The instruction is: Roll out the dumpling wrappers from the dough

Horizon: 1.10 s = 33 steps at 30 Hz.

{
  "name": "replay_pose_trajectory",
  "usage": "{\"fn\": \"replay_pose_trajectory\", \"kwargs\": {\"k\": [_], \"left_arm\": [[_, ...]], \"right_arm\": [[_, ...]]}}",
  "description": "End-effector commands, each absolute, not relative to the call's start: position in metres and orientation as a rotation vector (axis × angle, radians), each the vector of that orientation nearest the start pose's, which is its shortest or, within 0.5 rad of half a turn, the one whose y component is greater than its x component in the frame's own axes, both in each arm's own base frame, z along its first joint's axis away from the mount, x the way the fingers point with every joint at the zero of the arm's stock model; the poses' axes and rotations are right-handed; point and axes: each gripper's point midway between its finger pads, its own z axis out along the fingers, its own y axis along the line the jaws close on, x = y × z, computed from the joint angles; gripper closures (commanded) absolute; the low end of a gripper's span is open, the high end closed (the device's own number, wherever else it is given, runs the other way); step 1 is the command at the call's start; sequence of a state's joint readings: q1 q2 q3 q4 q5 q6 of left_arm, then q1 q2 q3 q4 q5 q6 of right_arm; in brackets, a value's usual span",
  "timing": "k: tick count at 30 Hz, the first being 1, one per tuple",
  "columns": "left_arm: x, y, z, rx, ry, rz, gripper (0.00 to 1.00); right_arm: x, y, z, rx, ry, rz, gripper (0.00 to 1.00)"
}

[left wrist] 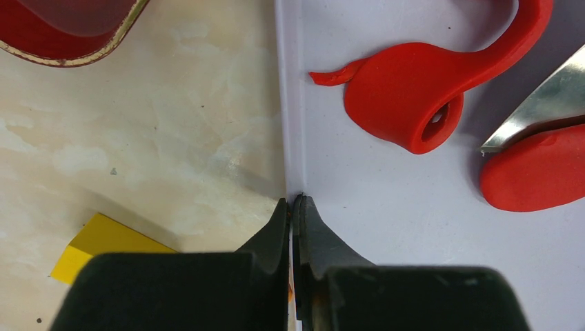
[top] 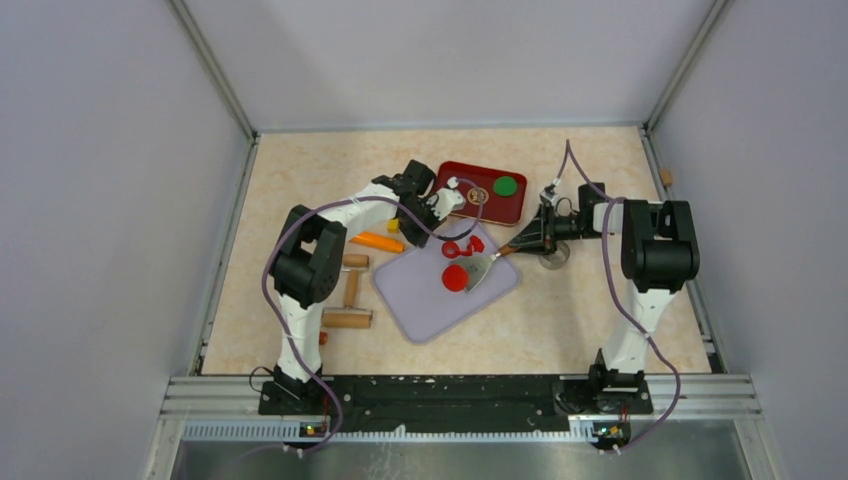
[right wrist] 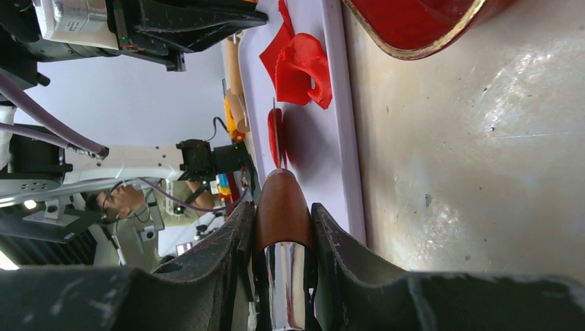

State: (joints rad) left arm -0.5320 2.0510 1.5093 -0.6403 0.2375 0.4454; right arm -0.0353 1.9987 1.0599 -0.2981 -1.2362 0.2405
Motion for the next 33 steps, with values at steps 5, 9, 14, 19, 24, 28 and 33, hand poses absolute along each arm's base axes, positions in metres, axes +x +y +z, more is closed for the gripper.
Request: {"fn": "replay_pose_trajectory", "kwargs": {"k": [5, 9, 14, 19, 24, 28, 33], "left_arm": [[0.394, -0.248, 0.074, 1.261, 2.273, -0.341, 0.98], [0.399, -0.246, 0.092, 1.218, 2.248, -0.36, 0.96], [0.4, -0.243, 0.095, 1.206, 2.248, -0.362, 0.94], [0.389, -0.246, 0.079, 1.243, 2.282, -0.424, 0.93], [0.38, -0.245, 0.061, 1.271, 2.321, -0.453, 0.93], [0.379, -0.243, 0.053, 1.292, 2.331, -0.448, 0.89], [0.377, -0.245, 0.047, 1.294, 2.344, -0.464, 0.69]], "right_arm": [[0.326, 0.162, 0.086, -0.004, 2.338, 1.868, 1.0], [0.327, 0.162, 0.089, -0.006, 2.331, 1.878, 1.0], [0.332, 0.158, 0.078, -0.031, 2.393, 1.75, 1.0], [0.335, 0.156, 0.063, -0.053, 2.456, 1.636, 1.0], [0.332, 0.17, 0.055, -0.097, 2.497, 1.581, 1.0], [0.329, 0.178, 0.054, -0.121, 2.509, 1.568, 1.0], [0.333, 0.18, 0.053, -0.123, 2.511, 1.554, 1.0]]}}
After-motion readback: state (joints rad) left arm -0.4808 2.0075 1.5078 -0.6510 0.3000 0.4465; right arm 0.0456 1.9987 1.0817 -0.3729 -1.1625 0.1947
